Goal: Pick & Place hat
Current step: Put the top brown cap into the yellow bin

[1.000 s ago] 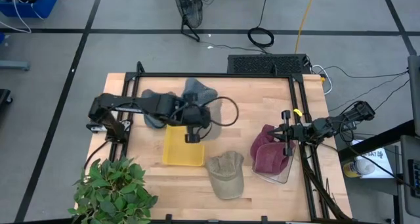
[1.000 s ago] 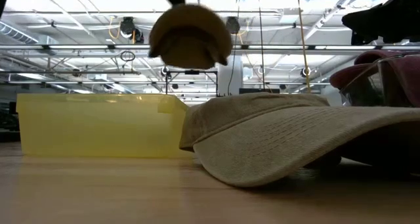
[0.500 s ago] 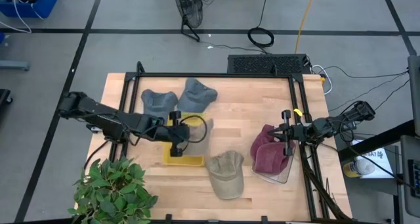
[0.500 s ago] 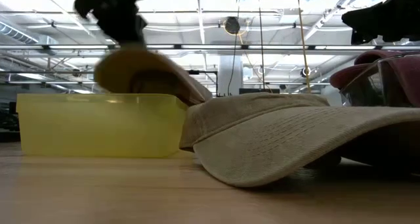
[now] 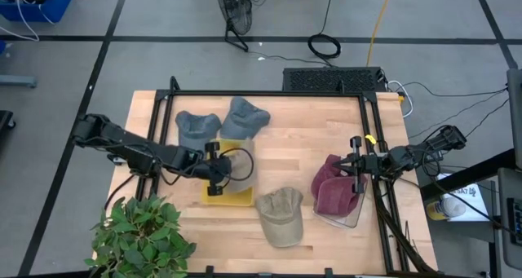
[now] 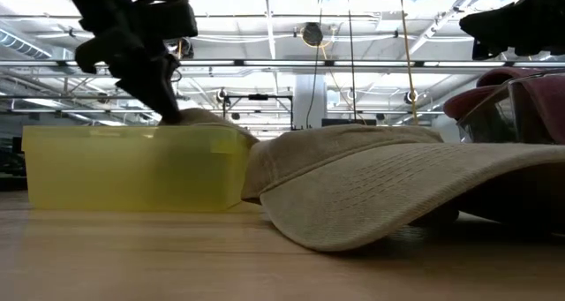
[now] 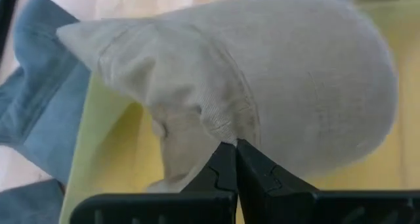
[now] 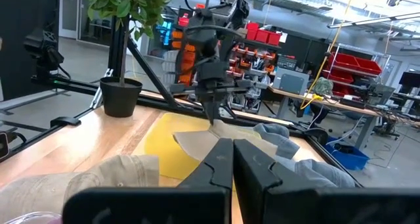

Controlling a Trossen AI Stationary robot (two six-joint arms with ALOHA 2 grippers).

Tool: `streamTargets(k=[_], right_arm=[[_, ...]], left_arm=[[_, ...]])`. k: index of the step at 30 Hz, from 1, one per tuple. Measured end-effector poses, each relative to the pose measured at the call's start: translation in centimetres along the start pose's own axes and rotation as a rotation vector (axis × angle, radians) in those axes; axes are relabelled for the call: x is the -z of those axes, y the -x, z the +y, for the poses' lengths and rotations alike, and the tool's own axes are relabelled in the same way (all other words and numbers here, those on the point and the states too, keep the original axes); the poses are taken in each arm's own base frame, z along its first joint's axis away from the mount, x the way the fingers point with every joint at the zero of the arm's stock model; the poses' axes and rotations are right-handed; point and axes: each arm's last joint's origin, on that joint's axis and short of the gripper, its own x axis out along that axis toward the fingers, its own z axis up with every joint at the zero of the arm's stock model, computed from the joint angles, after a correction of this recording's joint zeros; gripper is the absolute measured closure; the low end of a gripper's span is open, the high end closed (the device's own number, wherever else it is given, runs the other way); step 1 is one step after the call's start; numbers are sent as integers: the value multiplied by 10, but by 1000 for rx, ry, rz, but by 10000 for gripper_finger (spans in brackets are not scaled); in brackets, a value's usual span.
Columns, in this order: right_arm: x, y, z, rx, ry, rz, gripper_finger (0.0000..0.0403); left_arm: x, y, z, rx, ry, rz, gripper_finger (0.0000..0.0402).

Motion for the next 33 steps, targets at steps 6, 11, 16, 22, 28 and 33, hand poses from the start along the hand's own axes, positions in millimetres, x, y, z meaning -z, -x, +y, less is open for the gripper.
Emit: streamTargets(k=[6,11,16,22,28,33], right_arm=[[1,0,0,-1,2,6,403],[1,0,0,-1,2,6,403],[0,0,0,-1,3,5,403],[0,0,0,-1,9,5,403],[0,0,0,0,8,5,403],[0,0,0,0,6,5,403]], left_arm=[[10,2,-2,-7,-11,92,401],[12,2,-2,-11,3,108,398],[8,2,-3,3,51,70,368],[-4,10,-9,14,-2,2,321],[-17,22,-12,31,7,-30,285],[-19,29,-24,135,61,-35,276]])
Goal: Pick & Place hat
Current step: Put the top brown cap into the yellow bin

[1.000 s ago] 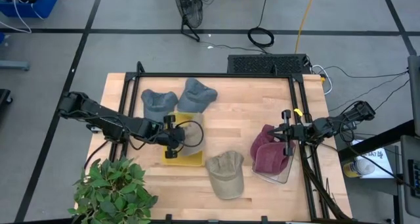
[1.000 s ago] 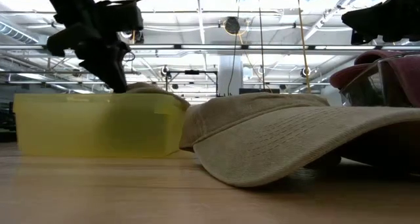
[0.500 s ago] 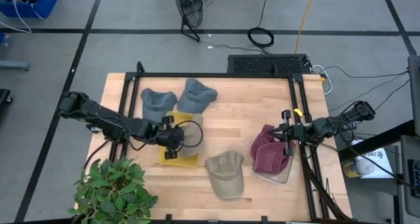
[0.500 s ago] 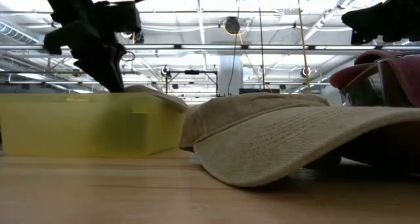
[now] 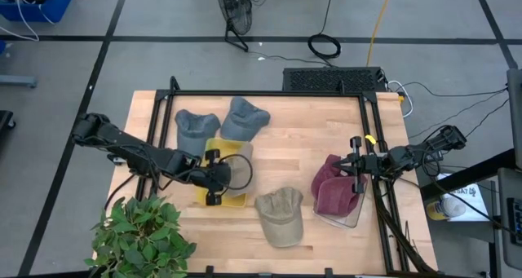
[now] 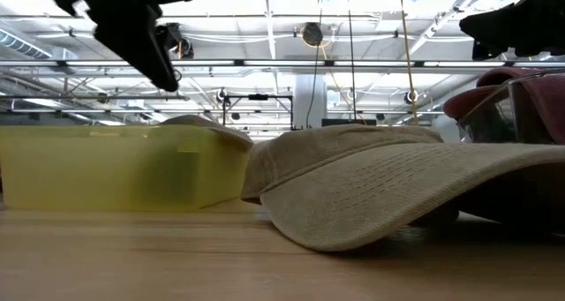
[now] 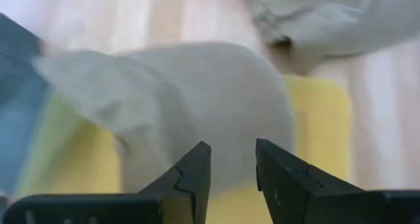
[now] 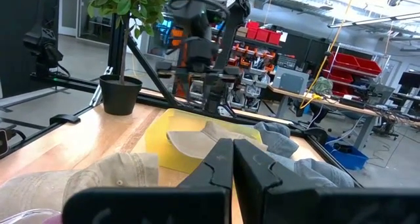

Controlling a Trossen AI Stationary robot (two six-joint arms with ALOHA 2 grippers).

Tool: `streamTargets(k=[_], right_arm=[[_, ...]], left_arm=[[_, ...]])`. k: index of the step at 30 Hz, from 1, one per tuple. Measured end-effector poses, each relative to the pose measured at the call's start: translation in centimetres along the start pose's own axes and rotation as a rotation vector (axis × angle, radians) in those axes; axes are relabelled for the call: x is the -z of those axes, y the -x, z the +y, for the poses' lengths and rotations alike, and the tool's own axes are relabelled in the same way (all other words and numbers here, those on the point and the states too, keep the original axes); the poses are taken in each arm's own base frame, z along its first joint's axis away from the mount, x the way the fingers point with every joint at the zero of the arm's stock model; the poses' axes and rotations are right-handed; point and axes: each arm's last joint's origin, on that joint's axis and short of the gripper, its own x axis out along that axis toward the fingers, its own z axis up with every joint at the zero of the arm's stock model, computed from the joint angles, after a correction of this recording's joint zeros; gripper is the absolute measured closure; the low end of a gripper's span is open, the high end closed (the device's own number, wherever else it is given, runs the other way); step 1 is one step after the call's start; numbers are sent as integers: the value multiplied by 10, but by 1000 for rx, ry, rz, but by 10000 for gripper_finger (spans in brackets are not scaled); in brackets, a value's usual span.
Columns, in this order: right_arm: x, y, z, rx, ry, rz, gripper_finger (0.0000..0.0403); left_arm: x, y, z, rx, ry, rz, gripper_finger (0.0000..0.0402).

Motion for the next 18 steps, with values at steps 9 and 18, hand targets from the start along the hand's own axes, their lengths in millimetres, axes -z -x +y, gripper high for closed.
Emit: streamTargets(k=[9,18], right_arm=[[0,0,0,0,-1,0,403],[0,0,0,0,-4,0,403]], left_arm=[[22,2,-22,41,128,87,275],[43,-23,-27,3,249,203,275]])
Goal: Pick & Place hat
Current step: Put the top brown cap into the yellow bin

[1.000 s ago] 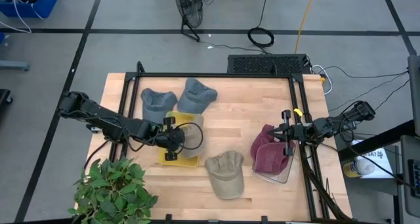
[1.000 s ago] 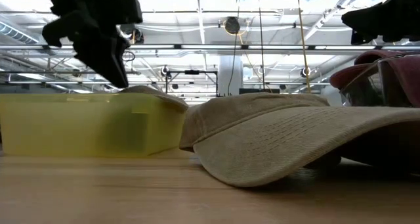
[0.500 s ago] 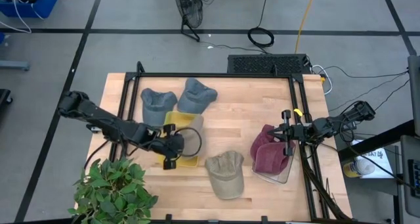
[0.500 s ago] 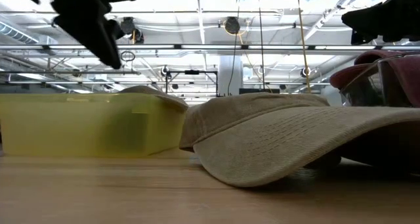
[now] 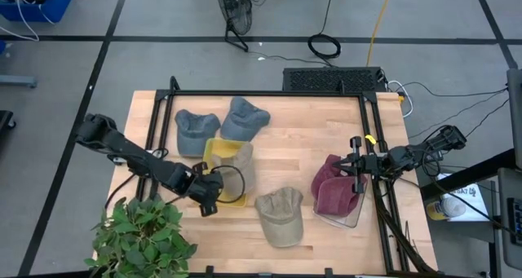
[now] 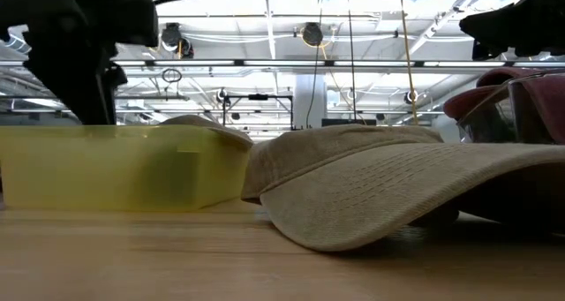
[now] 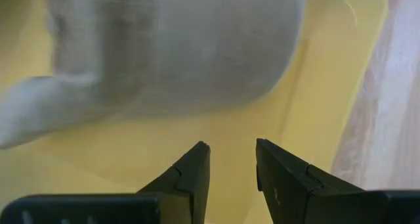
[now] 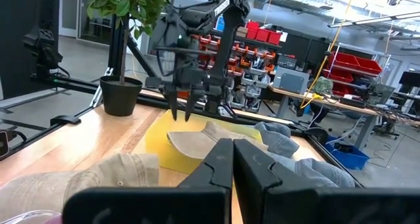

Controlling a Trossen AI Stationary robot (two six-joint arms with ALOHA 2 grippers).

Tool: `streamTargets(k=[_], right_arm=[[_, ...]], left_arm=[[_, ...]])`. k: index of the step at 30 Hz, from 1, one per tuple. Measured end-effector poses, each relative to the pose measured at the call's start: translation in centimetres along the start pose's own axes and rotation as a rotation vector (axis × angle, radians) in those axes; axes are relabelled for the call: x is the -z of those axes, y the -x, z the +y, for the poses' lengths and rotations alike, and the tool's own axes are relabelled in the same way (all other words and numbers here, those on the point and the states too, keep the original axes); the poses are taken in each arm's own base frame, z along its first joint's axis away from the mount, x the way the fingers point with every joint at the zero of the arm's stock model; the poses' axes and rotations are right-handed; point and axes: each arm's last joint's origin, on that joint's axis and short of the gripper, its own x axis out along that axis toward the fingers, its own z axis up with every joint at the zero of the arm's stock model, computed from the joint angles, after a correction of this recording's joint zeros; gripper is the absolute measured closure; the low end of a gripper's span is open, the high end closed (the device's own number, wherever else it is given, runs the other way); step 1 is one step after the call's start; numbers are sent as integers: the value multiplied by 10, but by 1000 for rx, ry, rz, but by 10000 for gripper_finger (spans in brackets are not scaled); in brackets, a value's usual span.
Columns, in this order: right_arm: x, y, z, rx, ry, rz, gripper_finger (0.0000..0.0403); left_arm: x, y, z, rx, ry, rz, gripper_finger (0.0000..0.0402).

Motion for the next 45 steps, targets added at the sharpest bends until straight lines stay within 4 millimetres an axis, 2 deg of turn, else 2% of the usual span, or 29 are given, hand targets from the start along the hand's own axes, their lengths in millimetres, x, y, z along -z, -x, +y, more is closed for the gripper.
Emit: streamTargets(k=[10,15,20,25,28,31,35,38,45], right_arm=[[0,0,0,0,-1,-1,403],[0,0,0,0,0,1,403],[0,0,0,0,1,1,403],[0,0,0,1,0,-1,403],[0,0,0,1,0,-1,403],[0,0,0,1,-1,-2,403],[0,0,0,1,-1,-2,403],[0,0,0,1,0,-2,403],[0,0,0,2,2,-2,403]], left_arm=[[-11,-37,-14,92,-32,2,275],[-17,-41,-15,124,-81,-25,275],[-25,-28,-14,163,-118,-100,275],[-35,5,-14,212,-144,-196,275],[-42,26,-13,172,-139,-308,275],[-49,37,-7,92,-98,-372,275],[-50,32,5,23,-73,-312,271],[-48,23,14,-22,-52,-231,252],[-52,14,24,-58,-38,-184,154]])
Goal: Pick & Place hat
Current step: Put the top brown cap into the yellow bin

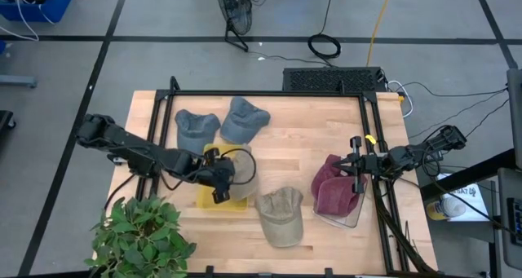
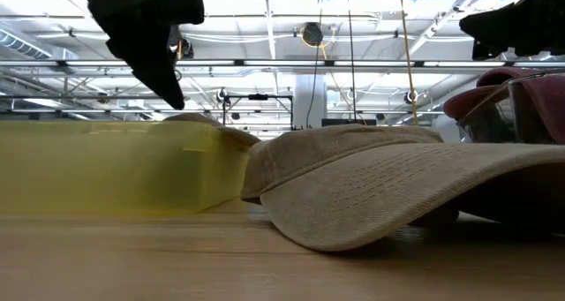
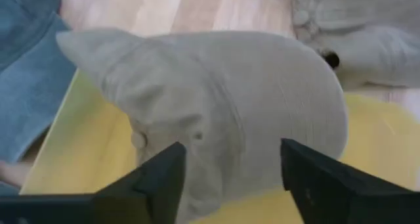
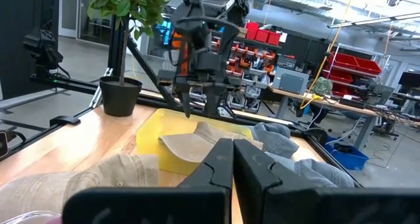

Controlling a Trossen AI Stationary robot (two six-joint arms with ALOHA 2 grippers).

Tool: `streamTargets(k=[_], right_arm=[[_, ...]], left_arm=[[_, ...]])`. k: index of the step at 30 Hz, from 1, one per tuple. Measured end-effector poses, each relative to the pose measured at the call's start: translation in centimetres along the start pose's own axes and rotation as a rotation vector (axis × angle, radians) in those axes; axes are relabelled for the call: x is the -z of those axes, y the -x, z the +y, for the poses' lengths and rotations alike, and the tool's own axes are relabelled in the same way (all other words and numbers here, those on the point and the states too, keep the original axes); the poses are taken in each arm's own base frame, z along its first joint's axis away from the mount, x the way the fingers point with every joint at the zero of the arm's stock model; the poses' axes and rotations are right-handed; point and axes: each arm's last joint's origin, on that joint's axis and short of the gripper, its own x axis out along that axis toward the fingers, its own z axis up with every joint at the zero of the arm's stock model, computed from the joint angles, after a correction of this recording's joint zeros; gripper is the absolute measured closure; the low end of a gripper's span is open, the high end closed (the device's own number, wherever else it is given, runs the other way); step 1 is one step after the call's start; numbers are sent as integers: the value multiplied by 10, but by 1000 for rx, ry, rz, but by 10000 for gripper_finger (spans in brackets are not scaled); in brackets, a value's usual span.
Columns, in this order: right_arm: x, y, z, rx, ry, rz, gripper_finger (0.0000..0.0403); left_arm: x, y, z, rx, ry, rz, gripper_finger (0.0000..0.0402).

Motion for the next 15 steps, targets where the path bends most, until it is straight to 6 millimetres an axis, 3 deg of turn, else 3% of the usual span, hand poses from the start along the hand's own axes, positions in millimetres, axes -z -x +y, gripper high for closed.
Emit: streamTargets(k=[8,15], right_arm=[[0,0,0,0,-1,-1,403],[0,0,0,0,0,-1,403]], left_arm=[[-3,-13,8,-38,21,26,71],[-2,-31,13,-47,20,96,78]])
